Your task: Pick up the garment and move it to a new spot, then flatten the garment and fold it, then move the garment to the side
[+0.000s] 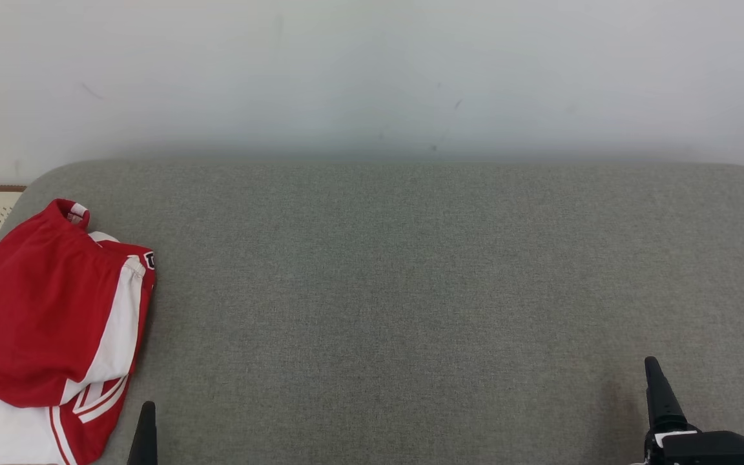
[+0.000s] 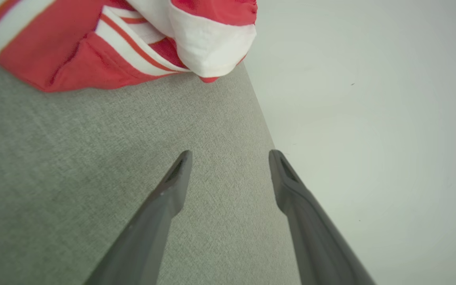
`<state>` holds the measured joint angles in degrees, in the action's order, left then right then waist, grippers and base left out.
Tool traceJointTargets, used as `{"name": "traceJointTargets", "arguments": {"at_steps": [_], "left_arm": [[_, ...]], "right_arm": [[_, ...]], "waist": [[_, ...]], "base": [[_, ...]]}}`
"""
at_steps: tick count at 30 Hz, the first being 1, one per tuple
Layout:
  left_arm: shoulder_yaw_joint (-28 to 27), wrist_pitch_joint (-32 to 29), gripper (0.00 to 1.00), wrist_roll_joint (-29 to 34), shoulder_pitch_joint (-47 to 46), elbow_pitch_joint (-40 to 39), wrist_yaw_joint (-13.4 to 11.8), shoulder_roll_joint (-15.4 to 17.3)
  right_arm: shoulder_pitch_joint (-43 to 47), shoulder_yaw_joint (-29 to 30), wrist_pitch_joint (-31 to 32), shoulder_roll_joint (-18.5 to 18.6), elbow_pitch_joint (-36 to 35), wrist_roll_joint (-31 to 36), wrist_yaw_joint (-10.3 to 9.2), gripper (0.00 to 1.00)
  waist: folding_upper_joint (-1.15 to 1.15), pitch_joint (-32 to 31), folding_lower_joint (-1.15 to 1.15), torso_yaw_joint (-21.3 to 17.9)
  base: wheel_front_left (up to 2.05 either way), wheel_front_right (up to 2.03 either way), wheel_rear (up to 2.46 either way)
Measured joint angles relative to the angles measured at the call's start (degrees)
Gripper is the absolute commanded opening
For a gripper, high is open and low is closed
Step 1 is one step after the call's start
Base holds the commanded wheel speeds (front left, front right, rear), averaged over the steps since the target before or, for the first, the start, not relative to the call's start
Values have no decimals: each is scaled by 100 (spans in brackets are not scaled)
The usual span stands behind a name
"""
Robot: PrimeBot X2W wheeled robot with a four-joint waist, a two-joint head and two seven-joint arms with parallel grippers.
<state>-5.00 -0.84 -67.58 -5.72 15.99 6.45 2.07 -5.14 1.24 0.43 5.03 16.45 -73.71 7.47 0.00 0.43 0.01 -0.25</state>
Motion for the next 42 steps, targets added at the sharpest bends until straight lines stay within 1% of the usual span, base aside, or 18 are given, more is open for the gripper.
{"name": "traceJointTargets", "arguments": {"at_steps": [7, 16, 31, 42], "left_arm": [[175, 168, 100, 844, 2, -2, -163, 4], [410, 353, 100, 1722, 40, -12, -402, 100], [703, 644, 100, 2860, 82, 9, -772, 231], [889, 823, 100, 3600, 60, -124, -1067, 316]], "right_arm": [[-9, -342, -155, 111, 58, 745, 0, 100], [-19, -639, -342, 223, 230, 1370, 0, 100], [-135, -1066, -610, 388, 514, 2393, 0, 100], [-155, -1058, -802, 407, 512, 3203, 0, 100]], "waist": [[0, -11, 0, -15], [0, -48, 0, -21], [0, -49, 0, -35], [0, -31, -1, -61]], "base": [[0, 0, 0], [0, 0, 0], [0, 0, 0], [0, 0, 0]]}}
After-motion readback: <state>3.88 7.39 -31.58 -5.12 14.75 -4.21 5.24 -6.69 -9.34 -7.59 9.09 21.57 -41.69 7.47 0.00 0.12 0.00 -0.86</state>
